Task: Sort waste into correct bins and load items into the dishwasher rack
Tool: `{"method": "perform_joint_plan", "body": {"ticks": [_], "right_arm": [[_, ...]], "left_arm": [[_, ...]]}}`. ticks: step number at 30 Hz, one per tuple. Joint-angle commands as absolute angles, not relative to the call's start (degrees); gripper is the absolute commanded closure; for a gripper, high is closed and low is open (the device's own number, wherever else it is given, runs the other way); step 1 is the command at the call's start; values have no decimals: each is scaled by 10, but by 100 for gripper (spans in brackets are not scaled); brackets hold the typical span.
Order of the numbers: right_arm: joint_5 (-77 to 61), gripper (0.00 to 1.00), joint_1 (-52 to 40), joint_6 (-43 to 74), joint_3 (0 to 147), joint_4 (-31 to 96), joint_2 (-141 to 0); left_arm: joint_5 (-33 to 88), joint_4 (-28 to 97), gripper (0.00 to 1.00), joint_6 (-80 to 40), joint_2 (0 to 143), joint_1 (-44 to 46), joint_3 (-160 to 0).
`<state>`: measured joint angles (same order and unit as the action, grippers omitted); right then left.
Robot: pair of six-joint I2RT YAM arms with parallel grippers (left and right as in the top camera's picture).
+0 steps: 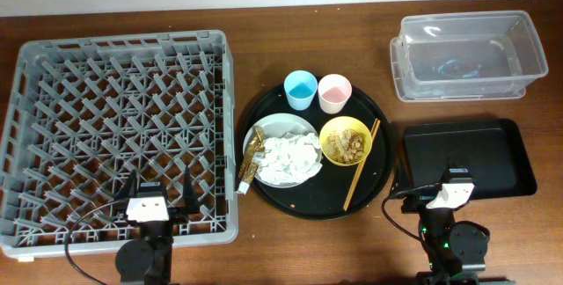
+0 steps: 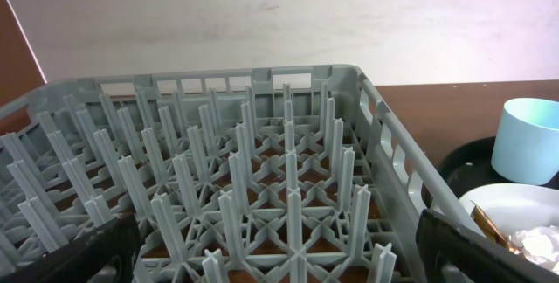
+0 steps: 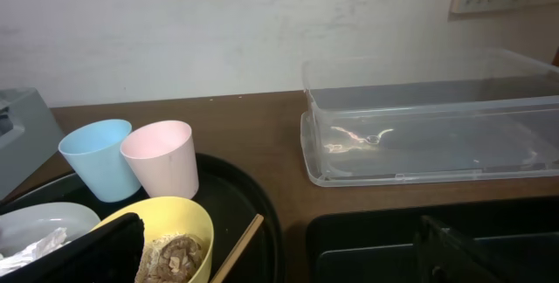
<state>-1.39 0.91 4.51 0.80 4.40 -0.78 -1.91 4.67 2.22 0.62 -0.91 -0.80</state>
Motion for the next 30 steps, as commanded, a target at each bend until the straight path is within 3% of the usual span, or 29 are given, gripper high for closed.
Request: {"method": "perform_joint_plan", "body": {"ticks": [1, 5, 8, 13, 17, 24, 30], "right_arm": [[-7, 1, 3, 47, 3, 45, -4], [-7, 1, 3, 47, 3, 45, -4], [-7, 1, 3, 47, 3, 45, -4], [-7, 1, 3, 47, 3, 45, -4], [-7, 1, 3, 47, 3, 45, -4], [-7, 1, 3, 47, 3, 45, -4], [-7, 2, 3, 47, 3, 45, -4]], "left_arm": [[39, 23, 1, 1, 7, -12, -5], [349, -12, 1, -67, 7, -12, -5], [453, -78, 0, -67, 7, -12, -5], [466, -265, 1, -135, 7, -12, -6], [434, -274, 1, -157, 10, -13, -40], [382, -5, 1, -85, 160, -12, -251], [413, 423, 1, 69, 474, -12, -626]]}}
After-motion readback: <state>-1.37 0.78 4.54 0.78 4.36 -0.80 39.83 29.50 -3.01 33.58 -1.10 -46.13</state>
